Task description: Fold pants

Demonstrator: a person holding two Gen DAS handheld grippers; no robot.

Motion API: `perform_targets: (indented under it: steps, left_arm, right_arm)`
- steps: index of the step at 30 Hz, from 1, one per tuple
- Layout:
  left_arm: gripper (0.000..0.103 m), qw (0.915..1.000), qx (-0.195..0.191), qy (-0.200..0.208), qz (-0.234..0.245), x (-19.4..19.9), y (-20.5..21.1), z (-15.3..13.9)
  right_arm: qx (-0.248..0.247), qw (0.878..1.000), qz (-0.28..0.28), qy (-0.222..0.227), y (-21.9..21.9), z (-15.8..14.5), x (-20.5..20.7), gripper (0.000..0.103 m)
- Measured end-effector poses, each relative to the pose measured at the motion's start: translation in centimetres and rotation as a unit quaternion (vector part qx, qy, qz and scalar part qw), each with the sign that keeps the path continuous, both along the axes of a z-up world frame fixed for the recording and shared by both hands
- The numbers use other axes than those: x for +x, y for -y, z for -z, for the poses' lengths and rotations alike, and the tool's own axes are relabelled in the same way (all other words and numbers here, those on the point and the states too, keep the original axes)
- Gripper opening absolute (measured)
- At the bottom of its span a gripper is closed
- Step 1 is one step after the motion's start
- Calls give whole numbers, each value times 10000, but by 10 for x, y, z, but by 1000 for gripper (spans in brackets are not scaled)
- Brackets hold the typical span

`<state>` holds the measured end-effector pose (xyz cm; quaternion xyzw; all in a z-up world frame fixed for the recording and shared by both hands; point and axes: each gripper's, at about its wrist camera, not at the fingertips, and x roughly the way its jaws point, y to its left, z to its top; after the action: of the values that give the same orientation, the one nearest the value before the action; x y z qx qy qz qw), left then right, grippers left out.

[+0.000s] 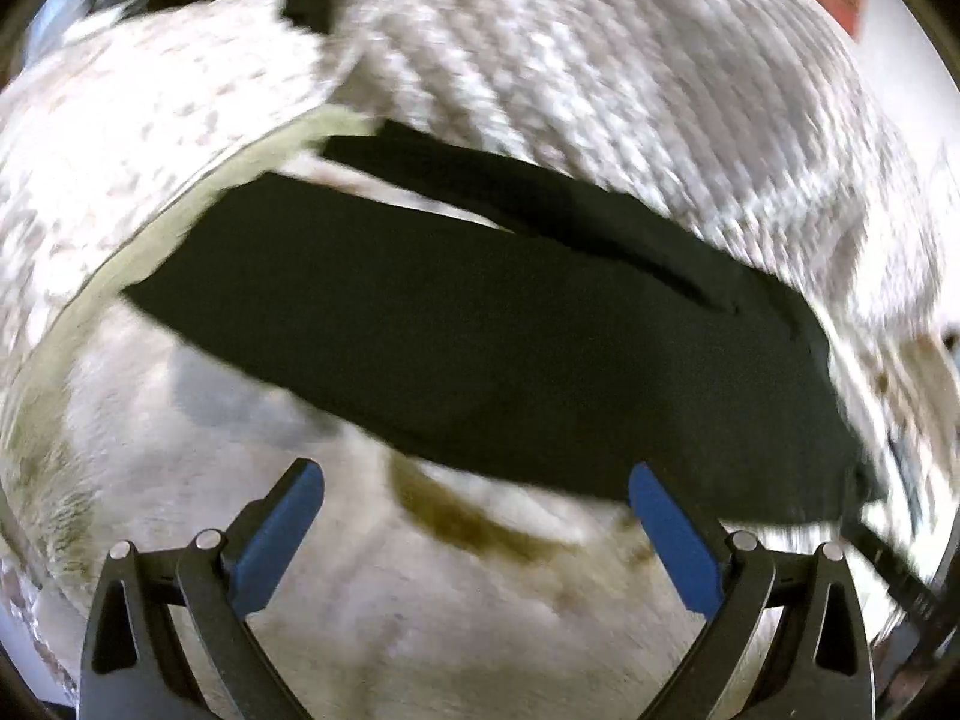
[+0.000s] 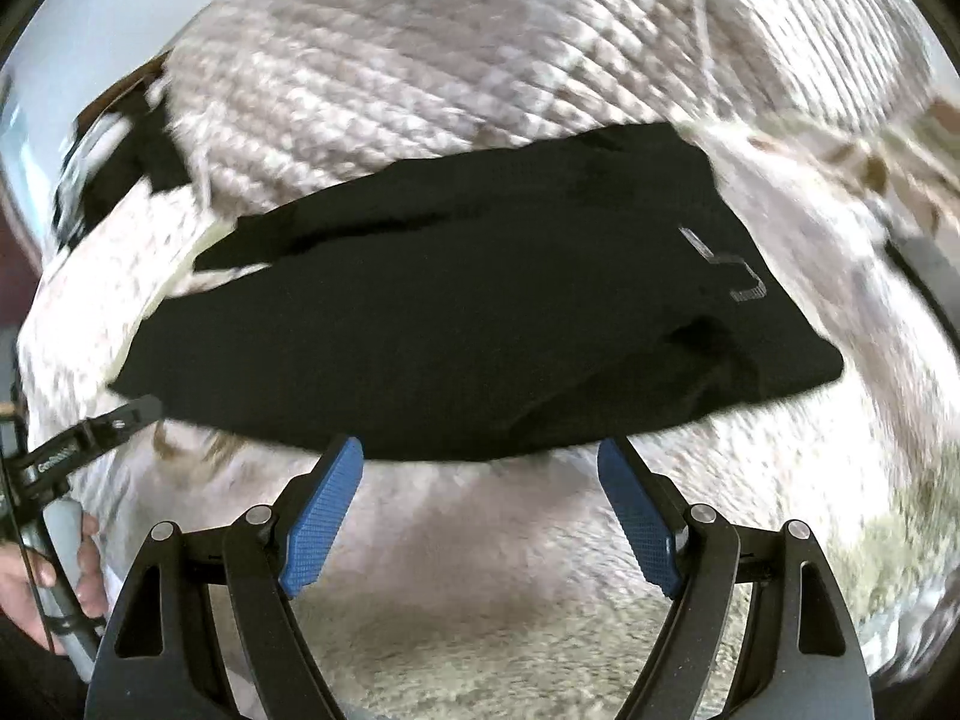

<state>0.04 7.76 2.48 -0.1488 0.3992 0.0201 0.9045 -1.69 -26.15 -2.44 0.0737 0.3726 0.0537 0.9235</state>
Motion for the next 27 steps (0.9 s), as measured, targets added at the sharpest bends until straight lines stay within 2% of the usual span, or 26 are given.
perform_targets:
  steps: [3, 5, 11, 14, 15, 17, 19, 21, 23, 25, 27]
  left_arm:
    - [102, 9972, -649, 23, -365, 4, -31, 4]
    - [102, 9944, -938, 62, -479, 8, -41, 7]
    - [102, 9920, -962, 184, -800, 27, -55, 11]
    - [100, 9920, -816, 255, -926, 37, -58, 11]
    - [95, 9920, -742, 266, -982, 39, -60, 10]
    - [82, 9914, -565, 267, -1147, 44, -65, 11]
    - [65, 9896, -514, 272, -1319, 45, -71, 12]
    - [57, 9890, -434, 256, -1391, 48, -74, 12]
    - [44, 9894, -326, 231, -1395, 51, -73, 12]
    - [16, 9889, -241, 167, -1454, 54, -73, 14]
    - [9, 9873, -238, 120, -1564, 54, -77, 15]
  right_arm:
    - [452, 9988, 165, -45, 13, 2, 5, 81]
    - [688, 9972, 279, -47, 20, 0, 11, 81]
    - [1547, 9849, 769, 51, 56, -3, 32, 81]
    - [1826, 9784, 968, 88, 70, -4, 38, 81]
    - [1884, 9766, 1035, 100, 74, -4, 41, 79]
    - [1811, 9765, 1166, 84, 79, -4, 44, 64]
    - [1707, 9763, 1334, 21, 85, -1, 46, 34]
    - [1764, 9736, 1451, -27, 93, 3, 47, 20]
    - [1805, 9729, 1448, -3, 97, 4, 47, 17]
    - [1747, 9740, 1440, 22, 97, 3, 48, 11]
    - [1829, 9729, 1418, 38, 99, 1, 46, 6]
